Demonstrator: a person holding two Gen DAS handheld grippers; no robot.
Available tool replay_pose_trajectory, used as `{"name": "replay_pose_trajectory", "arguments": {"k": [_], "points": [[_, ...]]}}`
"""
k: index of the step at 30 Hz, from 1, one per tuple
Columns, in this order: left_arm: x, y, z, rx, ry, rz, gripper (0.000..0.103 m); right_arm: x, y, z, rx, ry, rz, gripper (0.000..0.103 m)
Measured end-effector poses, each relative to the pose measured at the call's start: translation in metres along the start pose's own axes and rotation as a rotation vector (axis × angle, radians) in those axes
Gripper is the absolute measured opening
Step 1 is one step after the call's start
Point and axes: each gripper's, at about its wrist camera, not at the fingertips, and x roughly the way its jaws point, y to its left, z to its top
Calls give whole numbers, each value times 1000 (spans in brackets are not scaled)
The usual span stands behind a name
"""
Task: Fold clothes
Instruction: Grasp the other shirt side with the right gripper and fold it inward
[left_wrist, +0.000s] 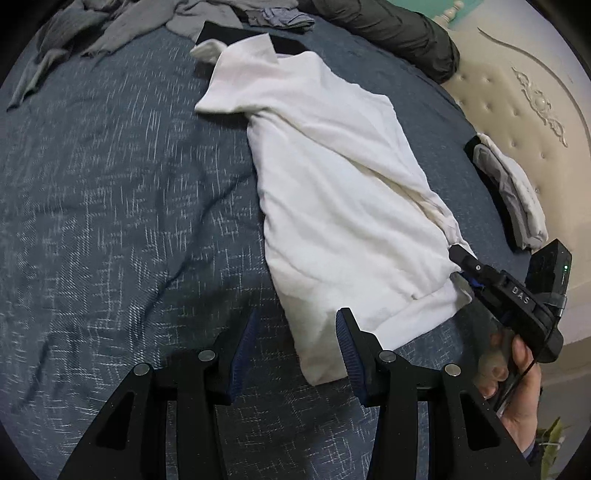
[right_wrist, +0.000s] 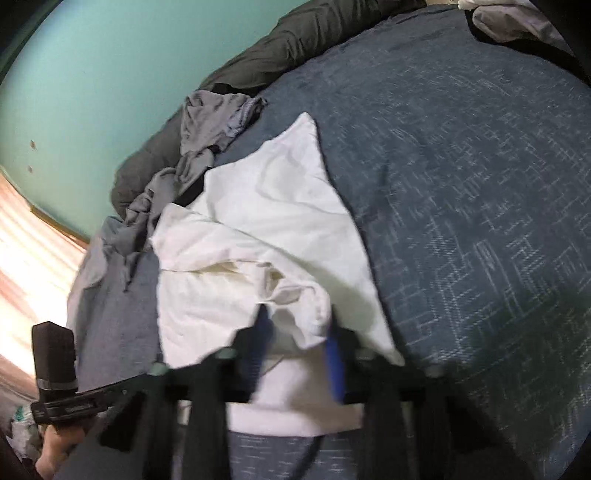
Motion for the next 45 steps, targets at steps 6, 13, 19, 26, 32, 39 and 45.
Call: {"name": "replay_pose_trajectory", "arguments": {"k": [6,13,19,26,32,39,45], "points": [[10,1,-2,-14,21,-43,13,-20,5,3,-14,-59,36,3],[-3,-13,-1,41,7,-60,5,-62,14,1,-26,-128,86,3],[-8,-18,-5,64,24,-38,5,-63,1,-10,-6,-90,37,3],[1,-21,-15,39,34,-36,5,-37,-24,-22,70,-4,-27,3],[-1,-24,-15,53,16,-22,6,-30,-34,-25,113,21,-35,4],[-22,3,-20,46,-66,-1,26,-50,-25,-18,54,-55,-95,16],[-35,23,-9,41,-157,45,35,-65,-14,-11,10,-131,-91,16]]}}
